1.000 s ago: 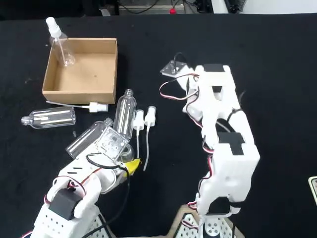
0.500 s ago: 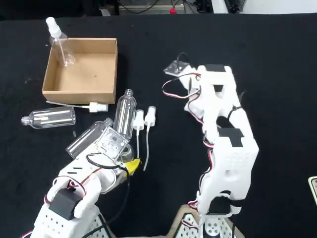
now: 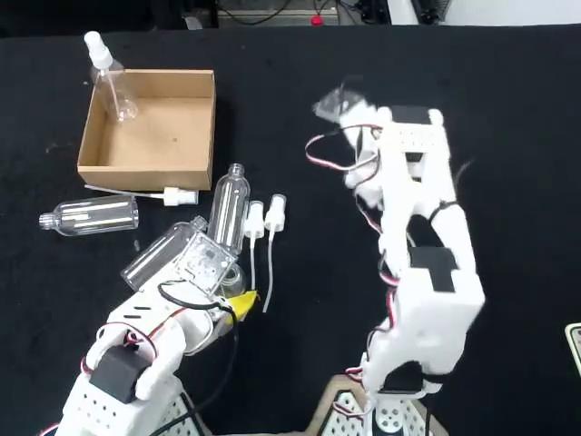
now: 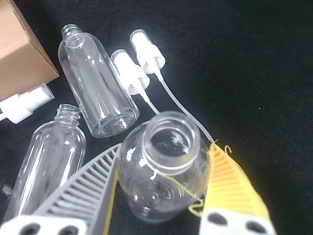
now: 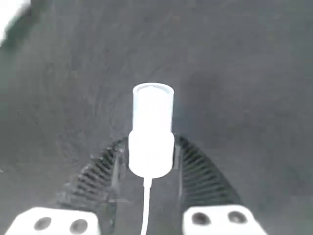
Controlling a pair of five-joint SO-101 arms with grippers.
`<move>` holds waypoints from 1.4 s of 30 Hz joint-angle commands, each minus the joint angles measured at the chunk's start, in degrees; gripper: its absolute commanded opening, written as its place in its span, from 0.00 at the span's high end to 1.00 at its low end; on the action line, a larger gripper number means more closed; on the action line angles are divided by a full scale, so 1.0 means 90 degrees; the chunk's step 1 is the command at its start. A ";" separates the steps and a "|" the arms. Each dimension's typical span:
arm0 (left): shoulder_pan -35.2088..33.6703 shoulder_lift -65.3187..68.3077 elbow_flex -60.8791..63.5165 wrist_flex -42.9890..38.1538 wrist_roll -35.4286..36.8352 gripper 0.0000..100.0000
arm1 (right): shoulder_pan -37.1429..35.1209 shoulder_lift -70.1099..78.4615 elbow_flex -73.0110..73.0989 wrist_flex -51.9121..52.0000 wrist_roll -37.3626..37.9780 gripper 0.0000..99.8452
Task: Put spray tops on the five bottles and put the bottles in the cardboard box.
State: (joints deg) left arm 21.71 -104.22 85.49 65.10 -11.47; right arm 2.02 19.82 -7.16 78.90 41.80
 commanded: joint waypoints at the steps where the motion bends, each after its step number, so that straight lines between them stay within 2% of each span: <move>1: -0.0073 -0.0039 -0.0093 -0.0010 0.0059 0.78 | -0.0264 -0.0962 -0.0689 0.0391 -0.0938 0.93; 8: -0.0015 -0.0039 -0.0112 -0.0029 0.0068 0.78 | -0.0635 -0.1880 -0.1900 0.0860 -0.2999 0.93; 14: -0.0073 -0.0039 -0.0112 -0.0557 0.0068 0.78 | -0.0762 -0.2642 -0.2330 0.0840 -0.3927 0.93; 20: -0.0083 -0.0039 -0.0034 -0.1231 0.0068 0.78 | -0.1475 -0.3238 -0.2330 0.0801 -0.4454 0.93; 28: -0.0132 -0.0039 -0.0024 -0.1241 0.0078 0.78 | -0.2491 -0.3971 -0.2076 0.0596 -0.4923 0.93; 33: -0.0630 -0.0039 -0.0015 -0.1446 0.0928 0.78 | -0.2950 -0.4381 -0.1451 0.0283 -0.5118 0.93; 42: -0.0708 -0.0039 -0.0005 -0.1514 0.1084 0.78 | -0.3477 -0.5944 0.1226 -0.1700 -0.5187 0.93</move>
State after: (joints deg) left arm 15.65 -104.22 86.20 52.70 -2.42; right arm -27.78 -27.21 -1.19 69.93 -4.70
